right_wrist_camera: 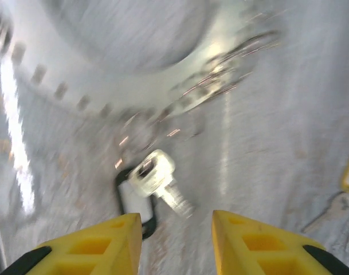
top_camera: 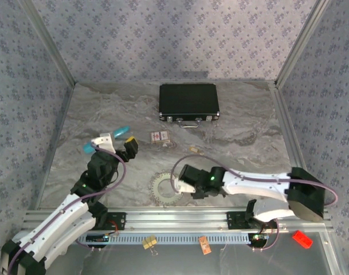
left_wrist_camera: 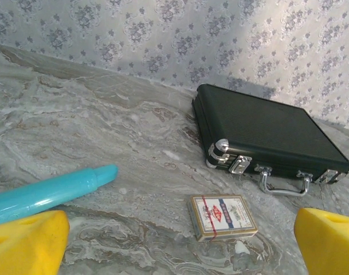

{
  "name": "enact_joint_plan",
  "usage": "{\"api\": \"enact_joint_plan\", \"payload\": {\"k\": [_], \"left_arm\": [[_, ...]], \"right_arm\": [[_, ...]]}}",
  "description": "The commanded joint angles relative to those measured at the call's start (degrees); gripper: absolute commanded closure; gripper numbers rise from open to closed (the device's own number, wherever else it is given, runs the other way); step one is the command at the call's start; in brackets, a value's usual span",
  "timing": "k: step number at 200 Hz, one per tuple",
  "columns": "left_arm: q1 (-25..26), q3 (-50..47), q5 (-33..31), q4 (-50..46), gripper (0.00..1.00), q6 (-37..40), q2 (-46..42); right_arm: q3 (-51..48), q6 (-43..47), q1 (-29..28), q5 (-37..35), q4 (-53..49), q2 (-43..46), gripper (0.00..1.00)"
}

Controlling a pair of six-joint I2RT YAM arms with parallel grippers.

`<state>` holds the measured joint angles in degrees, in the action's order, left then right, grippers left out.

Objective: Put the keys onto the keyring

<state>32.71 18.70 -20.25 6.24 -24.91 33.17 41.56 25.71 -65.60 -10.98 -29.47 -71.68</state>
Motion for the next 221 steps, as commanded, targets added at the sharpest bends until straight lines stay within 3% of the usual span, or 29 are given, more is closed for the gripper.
{"api": "enact_joint_plan", "payload": {"k": [1, 20, 39, 55, 113, 162, 221], "left_arm": [[-0.32, 2.34, 1.85, 1.64, 0.00, 1.34, 0.95], [-0.43, 4.05, 2.45, -0.75, 0.00, 1.35, 2.73], [-0.45, 5.53, 3.41, -2.82, 0.00, 1.35, 5.01], [-0.42, 6.08, 4.16, -3.17, 0.00, 1.23, 6.72], [-0.54, 6.70, 6.41, -2.94, 0.00, -0.12, 9.41], [-0.65, 6.00, 6.43, -3.44, 0.00, -0.42, 7.92], [-0.63, 5.78, 6.44, -3.01, 0.00, -0.41, 8.05]], "right_arm": [[-0.85, -15.94, 2.90, 3.84, 12.26, 4.27, 0.62], [-2.52, -36.27, 3.84, -3.57, 16.22, 4.59, 0.64], [0.05, -56.80, 5.46, -7.49, 6.85, 2.39, 0.68], [2.14, -66.21, 6.74, -5.86, 0.58, 0.79, 0.71], [-4.07, -70.91, 13.93, 17.57, 12.68, -2.07, 0.60], [-3.92, -70.00, 15.13, 24.00, 16.09, -7.74, 0.61], [-4.04, -71.26, 15.39, 23.56, 16.14, -10.91, 0.68]]}}
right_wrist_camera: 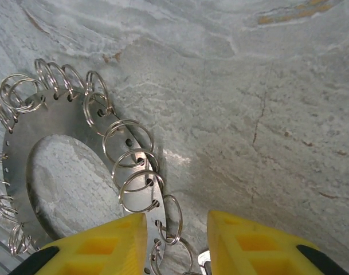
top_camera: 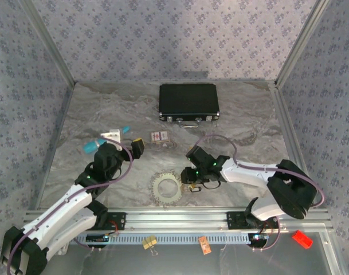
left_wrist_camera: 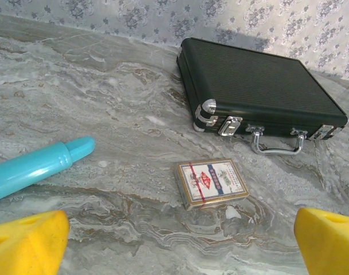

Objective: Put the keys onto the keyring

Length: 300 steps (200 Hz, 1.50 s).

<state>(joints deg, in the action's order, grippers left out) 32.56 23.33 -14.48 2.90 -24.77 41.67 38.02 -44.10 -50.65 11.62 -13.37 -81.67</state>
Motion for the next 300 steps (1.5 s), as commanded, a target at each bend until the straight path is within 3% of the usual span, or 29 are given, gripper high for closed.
{"api": "enact_joint_plan", "payload": {"k": [1, 107, 150, 179, 190, 221, 258, 277, 300], "left_arm": [[-0.48, 1.12, 0.68, 0.30, 0.00, -0.54, -0.49], [-0.58, 1.10, 0.46, 0.44, 0.00, -0.32, -0.54], [-0.64, 1.19, 0.59, 0.18, 0.00, -0.20, -0.71], [-0.58, 1.28, 0.59, 0.08, 0.00, -0.02, -0.82], [-0.64, 1.28, 0.59, 0.00, 0.00, 0.15, -0.95], [-0.65, 1.46, 0.96, 0.24, 0.00, 1.64, -1.39], [-0.64, 1.11, 3.87, 2.06, 0.00, 6.32, -3.10], [-0.65, 1.10, 6.42, 2.91, 0.04, 9.12, -4.17], [-0.63, 1.20, 11.11, 4.08, 0.10, 12.22, -4.97]], "right_arm": [[-0.50, -1.49, 0.41, 1.00, 0.02, -0.98, 0.68], [-0.34, -1.92, 0.70, 6.05, 3.52, -4.49, 0.87], [-0.07, -1.69, 0.84, 6.23, 3.48, -4.81, 0.88], [0.53, -0.61, 0.84, 6.06, 2.40, -4.44, 1.00], [0.97, 0.41, 0.85, 5.33, 1.33, -3.33, 1.00], [3.85, 7.59, 0.02, 0.48, -2.96, 2.59, 1.00], [7.20, 25.15, -2.70, -10.50, -4.85, 12.11, 1.00], [7.57, 32.73, -2.13, -11.09, -2.25, 16.38, 1.00], [8.12, 39.77, 0.04, -5.44, 0.62, 19.25, 1.00]]}}
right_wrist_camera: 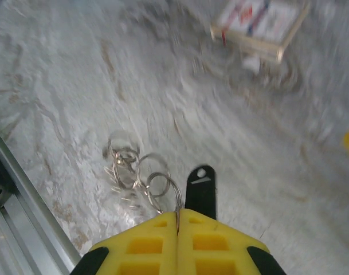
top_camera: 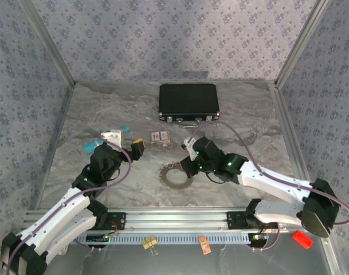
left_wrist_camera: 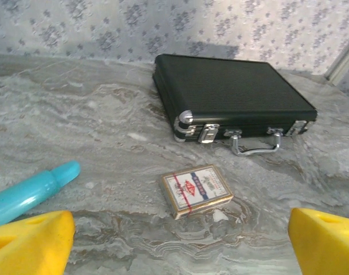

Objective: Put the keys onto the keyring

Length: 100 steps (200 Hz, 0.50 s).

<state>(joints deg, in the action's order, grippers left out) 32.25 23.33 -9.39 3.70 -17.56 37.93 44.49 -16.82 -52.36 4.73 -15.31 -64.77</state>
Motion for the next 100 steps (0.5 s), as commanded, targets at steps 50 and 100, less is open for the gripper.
{"api": "enact_joint_plan", "payload": {"k": [50, 100], "left_arm": [[0.35, 1.62, 20.21, 4.56, 0.33, 14.48, 0.48], [6.74, 2.42, 36.37, 4.50, 0.46, 22.47, 8.40]], "right_arm": [[1.67, 23.09, 5.13, 15.18, 4.73, 3.47, 1.00], [3.49, 27.74, 6.49, 23.23, 1.83, 1.78, 1.00]]}}
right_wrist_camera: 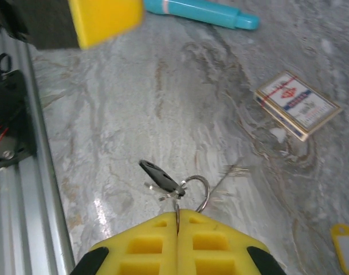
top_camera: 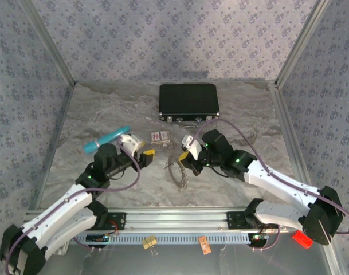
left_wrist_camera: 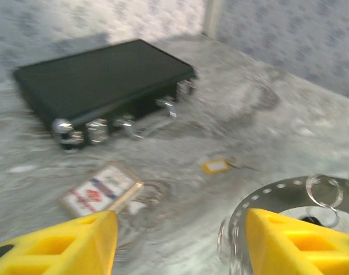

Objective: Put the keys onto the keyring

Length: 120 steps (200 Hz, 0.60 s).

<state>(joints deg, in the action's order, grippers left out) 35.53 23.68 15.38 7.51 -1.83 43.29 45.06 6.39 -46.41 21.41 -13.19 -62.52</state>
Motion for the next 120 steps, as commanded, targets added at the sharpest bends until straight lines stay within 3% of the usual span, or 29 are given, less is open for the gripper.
{"api": "enact_joint_plan", "payload": {"k": [1, 42, 120], "left_arm": [[3.70, 2.12, 11.74, 0.64, 0.46, 6.91, 3.12], [9.17, 0.93, 13.80, 1.39, 0.64, 10.94, 5.47], [9.83, 0.78, 17.85, 4.90, 0.73, 11.63, 8.70]], "right_arm": [[2.88, 4.60, 0.63, 6.64, -0.32, -0.48, 1.00], [2.23, 6.46, 0.54, 9.33, 0.84, -1.02, 1.00], [1.52, 8.13, -0.55, 12.58, 2.65, -1.71, 1.00]]}}
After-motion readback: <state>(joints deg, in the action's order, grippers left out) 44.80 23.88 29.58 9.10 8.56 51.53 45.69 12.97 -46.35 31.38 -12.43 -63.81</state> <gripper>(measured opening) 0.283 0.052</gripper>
